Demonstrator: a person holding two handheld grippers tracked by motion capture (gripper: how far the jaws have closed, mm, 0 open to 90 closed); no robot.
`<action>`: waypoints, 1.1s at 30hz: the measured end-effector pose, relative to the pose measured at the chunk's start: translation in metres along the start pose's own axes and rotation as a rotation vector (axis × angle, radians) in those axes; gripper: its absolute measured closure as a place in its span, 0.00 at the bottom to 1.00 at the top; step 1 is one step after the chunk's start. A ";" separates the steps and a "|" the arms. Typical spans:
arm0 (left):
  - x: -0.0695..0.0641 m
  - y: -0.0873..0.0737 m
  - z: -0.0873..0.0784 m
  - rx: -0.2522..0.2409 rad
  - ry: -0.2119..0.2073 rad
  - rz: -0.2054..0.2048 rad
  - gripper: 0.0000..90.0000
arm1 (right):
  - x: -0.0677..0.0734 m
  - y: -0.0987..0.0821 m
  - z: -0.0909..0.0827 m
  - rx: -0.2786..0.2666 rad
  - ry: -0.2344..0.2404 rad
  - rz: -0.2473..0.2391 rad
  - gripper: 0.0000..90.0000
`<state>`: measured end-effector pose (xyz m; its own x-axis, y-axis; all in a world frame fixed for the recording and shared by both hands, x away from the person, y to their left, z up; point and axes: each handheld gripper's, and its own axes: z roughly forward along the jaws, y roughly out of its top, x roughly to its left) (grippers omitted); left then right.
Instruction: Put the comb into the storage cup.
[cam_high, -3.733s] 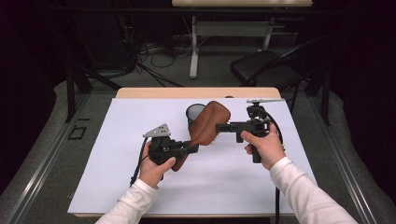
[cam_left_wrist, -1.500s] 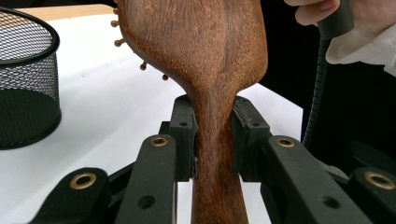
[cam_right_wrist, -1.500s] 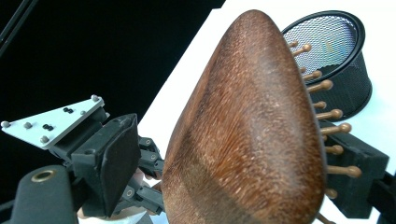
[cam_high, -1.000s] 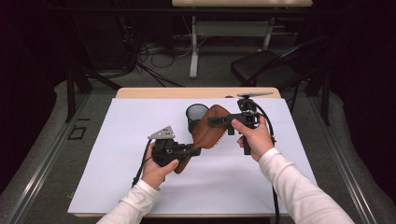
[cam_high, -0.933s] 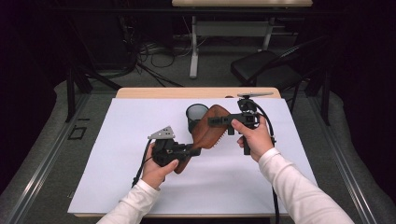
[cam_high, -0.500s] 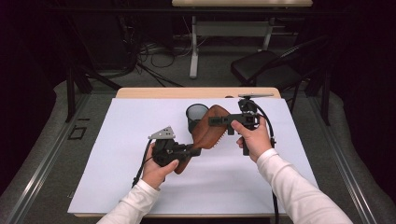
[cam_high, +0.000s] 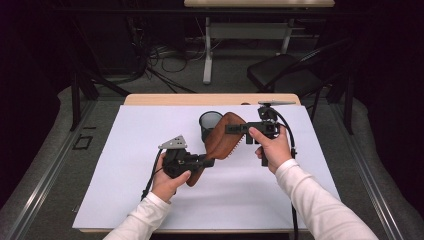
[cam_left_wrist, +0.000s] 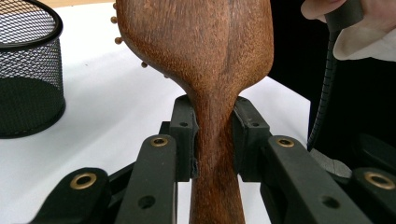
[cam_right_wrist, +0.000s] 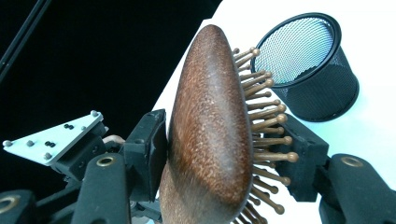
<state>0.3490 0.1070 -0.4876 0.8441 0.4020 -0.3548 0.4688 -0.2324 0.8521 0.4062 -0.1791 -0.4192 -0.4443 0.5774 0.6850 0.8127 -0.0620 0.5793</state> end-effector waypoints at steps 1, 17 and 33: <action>0.000 0.000 0.000 0.000 -0.001 -0.001 0.81 | 0.000 0.000 0.000 0.000 0.000 0.001 0.45; 0.002 -0.001 0.000 0.008 -0.001 0.002 0.81 | -0.006 0.002 0.000 0.040 0.036 0.019 0.47; 0.002 -0.001 0.000 0.008 -0.004 0.006 0.81 | -0.008 0.001 -0.002 0.027 0.070 0.006 0.49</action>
<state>0.3505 0.1080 -0.4890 0.8481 0.3967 -0.3511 0.4656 -0.2419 0.8513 0.4099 -0.1854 -0.4230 -0.4636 0.5189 0.7182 0.8251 -0.0426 0.5634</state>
